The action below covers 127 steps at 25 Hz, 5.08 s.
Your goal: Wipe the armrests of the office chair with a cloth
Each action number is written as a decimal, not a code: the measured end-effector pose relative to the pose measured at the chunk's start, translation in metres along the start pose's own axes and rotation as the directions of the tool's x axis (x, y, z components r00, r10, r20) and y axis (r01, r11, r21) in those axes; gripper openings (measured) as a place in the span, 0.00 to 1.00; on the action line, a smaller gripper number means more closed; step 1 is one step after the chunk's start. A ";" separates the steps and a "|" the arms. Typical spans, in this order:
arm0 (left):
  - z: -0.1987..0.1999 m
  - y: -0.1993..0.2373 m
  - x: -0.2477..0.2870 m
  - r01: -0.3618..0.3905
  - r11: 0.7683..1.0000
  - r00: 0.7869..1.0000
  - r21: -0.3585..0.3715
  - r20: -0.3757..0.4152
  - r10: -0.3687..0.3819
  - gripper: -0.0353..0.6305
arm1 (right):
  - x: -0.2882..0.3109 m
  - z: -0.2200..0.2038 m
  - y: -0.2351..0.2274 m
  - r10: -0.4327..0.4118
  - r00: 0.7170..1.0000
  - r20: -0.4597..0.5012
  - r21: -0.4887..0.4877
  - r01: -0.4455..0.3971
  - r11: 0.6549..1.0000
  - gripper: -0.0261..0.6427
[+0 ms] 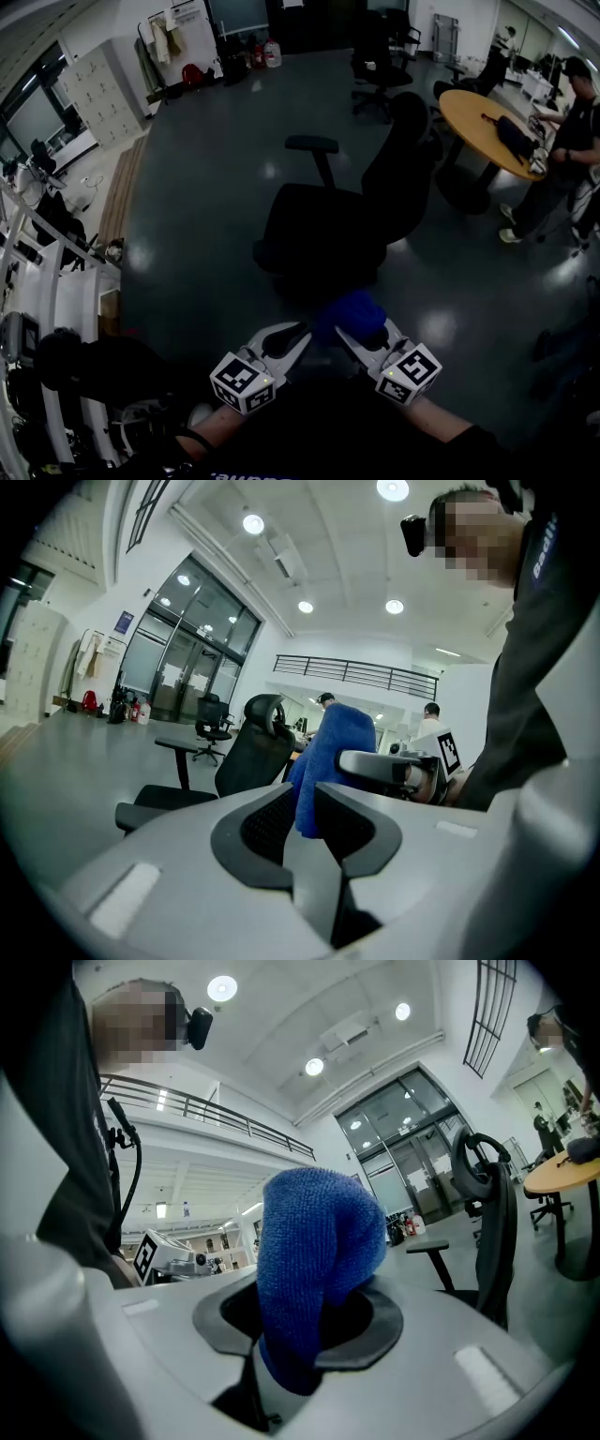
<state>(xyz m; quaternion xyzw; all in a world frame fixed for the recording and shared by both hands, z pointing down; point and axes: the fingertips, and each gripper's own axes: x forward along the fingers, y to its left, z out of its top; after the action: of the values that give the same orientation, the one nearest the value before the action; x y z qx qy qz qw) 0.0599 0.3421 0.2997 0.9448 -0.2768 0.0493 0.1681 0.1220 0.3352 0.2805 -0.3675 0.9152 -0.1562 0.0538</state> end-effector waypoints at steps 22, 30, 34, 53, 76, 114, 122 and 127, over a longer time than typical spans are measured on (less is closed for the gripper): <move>-0.009 -0.009 0.044 -0.172 0.985 0.985 0.010 -0.014 0.172 0.17 | -0.039 0.002 -0.066 0.070 0.997 0.025 0.070 -0.072 0.995 0.25; -0.005 0.008 0.057 -0.185 0.983 0.983 -0.001 0.005 0.185 0.17 | -0.027 0.001 -0.082 0.081 0.997 0.006 0.066 -0.081 0.995 0.25; -0.001 0.033 0.068 -0.166 0.986 0.986 -0.013 0.012 0.166 0.17 | -0.006 0.001 -0.100 0.058 0.998 -0.008 0.062 -0.058 0.996 0.25; 0.070 0.265 0.098 0.028 0.999 0.999 -0.031 0.040 -0.027 0.17 | 0.205 0.032 -0.174 -0.127 0.990 -0.057 0.028 0.129 0.991 0.25; 0.120 0.351 0.152 0.016 1.000 1.000 -0.015 0.020 -0.015 0.16 | 0.280 0.070 -0.259 -0.176 0.984 -0.039 0.035 0.177 0.984 0.25; 0.129 0.533 0.267 -0.077 0.993 0.996 0.084 -0.031 0.080 0.16 | 0.333 0.085 -0.397 -0.361 0.933 -0.010 0.021 0.361 0.932 0.25; 0.103 0.590 0.298 -0.090 0.994 0.993 0.065 -0.070 0.094 0.16 | 0.355 0.078 -0.448 -0.423 0.906 -0.010 0.024 0.423 0.906 0.24; 0.091 0.629 0.321 -0.110 0.991 0.987 0.078 -0.110 0.118 0.12 | 0.370 0.072 -0.492 -0.472 0.882 0.001 0.024 0.472 0.881 0.25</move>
<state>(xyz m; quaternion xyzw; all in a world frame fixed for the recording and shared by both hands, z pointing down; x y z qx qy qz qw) -0.0094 -0.3492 0.4565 0.9284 -0.3185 0.1230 0.1465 0.1920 -0.2729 0.3790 -0.5790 0.7963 -0.1740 0.0215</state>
